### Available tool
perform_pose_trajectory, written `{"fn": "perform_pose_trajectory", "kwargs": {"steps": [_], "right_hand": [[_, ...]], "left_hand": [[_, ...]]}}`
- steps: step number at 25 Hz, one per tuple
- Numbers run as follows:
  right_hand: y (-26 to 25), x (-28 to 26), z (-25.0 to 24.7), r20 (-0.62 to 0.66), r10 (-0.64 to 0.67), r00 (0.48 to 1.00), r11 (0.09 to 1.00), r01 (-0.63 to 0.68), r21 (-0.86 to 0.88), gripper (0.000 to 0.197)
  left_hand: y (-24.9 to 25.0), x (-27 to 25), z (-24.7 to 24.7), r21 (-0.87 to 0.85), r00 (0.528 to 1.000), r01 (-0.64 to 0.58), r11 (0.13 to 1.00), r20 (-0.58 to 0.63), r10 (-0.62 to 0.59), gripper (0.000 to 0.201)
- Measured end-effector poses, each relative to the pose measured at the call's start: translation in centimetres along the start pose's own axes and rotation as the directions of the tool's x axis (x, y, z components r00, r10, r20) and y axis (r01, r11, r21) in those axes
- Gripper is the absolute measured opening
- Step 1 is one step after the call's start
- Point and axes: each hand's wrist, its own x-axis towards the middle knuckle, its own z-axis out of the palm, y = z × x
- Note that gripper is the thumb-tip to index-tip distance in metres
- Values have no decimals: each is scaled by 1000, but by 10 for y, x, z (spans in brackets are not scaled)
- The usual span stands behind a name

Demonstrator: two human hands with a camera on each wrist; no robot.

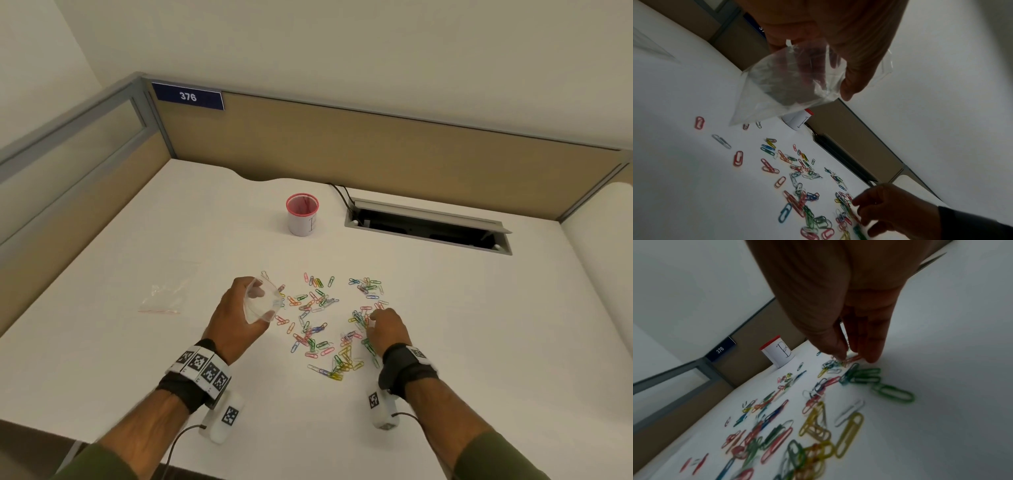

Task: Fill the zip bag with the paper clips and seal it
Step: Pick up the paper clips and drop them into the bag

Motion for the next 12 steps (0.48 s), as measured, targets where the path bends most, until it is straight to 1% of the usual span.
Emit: {"fn": "perform_pose_trajectory", "kwargs": {"steps": [1,2,3,5,6,7,10,11,12], "right_hand": [[1,2,-4,-21,-13,1000,999,14,34,37],[3,4,-6,-21,-25,999,999,25,40,46],[3,5,-7,7,-39,999,999,39,6,58],[-4,4,-5,111,-91,990,988,103,-111,81],[-9,3,-1,148,-120,982,975,144,-168,84],[-16,4,4,156,-146,977,962,177,-209,79],[-30,7,16,97,-175,980,949,194,-248,40],[-33,7,18,79,-184,980,944,198,-265,31],[-35,6,19,69,-193,979,938,205,-281,27]], "left_hand": [[0,0,0,-1,1000,-2,1000,2,2,61],[-1,1,0,0,1000,-3,1000,9,3,61],[-3,2,-1,3,1000,-1,1000,20,1,61],[-6,6,-5,5,999,8,1000,35,-9,62],[-8,7,-7,0,999,10,1000,39,-10,63],[-10,10,-10,-6,999,11,1000,39,-10,63],[-17,19,-16,-9,999,10,1000,50,-9,64],[-18,21,-17,-5,999,6,1000,52,-5,65],[-20,24,-18,-2,998,3,1000,55,-3,65]]}}
